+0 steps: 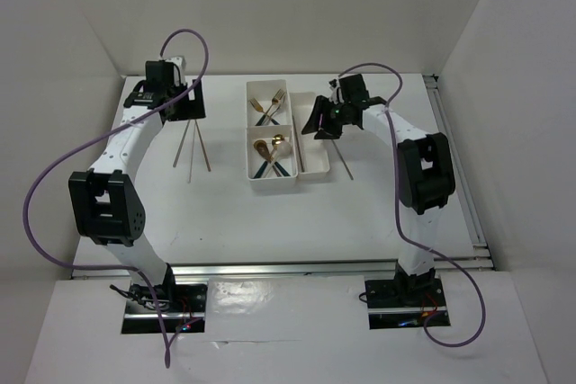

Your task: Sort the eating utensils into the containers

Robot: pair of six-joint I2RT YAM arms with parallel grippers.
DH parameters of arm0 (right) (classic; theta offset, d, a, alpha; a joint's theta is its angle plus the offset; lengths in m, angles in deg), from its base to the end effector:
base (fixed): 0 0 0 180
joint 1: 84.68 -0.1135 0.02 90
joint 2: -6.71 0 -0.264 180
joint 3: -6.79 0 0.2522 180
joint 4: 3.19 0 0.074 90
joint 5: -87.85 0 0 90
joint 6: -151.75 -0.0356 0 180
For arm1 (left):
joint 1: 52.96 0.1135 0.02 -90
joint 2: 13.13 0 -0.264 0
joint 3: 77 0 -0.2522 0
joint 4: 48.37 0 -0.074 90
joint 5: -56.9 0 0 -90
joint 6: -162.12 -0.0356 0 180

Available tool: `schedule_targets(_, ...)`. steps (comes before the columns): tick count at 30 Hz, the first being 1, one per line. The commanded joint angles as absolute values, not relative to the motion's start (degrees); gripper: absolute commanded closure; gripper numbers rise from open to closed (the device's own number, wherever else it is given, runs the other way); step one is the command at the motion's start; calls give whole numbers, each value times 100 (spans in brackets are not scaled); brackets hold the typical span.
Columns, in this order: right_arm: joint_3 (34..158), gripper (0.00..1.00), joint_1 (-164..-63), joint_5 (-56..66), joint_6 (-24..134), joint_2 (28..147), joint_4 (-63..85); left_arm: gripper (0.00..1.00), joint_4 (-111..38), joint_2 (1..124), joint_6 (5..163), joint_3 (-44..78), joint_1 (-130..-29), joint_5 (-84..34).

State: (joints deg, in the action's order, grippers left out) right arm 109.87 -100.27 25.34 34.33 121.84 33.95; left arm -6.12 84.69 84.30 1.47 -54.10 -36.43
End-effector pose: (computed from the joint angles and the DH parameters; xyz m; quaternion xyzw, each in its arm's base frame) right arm 0.4269 0.1362 0.2199 0.0114 0.9141 0.3313 0.2335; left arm 0.3932 -0.0058 0.3231 -0.0992 0.8951 -0.0243 0.4341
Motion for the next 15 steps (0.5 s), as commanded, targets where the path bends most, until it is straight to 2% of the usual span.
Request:
schedule_targets(1,11046,40,-9901,2545,3697,11913,3211,0,-552,8398,8135,73,-5375,-3303)
schedule_targets(3,11046,41,-9831,2545,3810,11808,3158,3,-482,8609,8064,126,-5375,-3301)
schedule_targets(8,11046,43,-9628,2545,4310,11447,3105,24,-209,9321,7845,126,-5322,-3608)
schedule_targets(15,10853,43,-9224,2693,4724,11078,3053,29,-200,9998,7616,91,-5015,-3661)
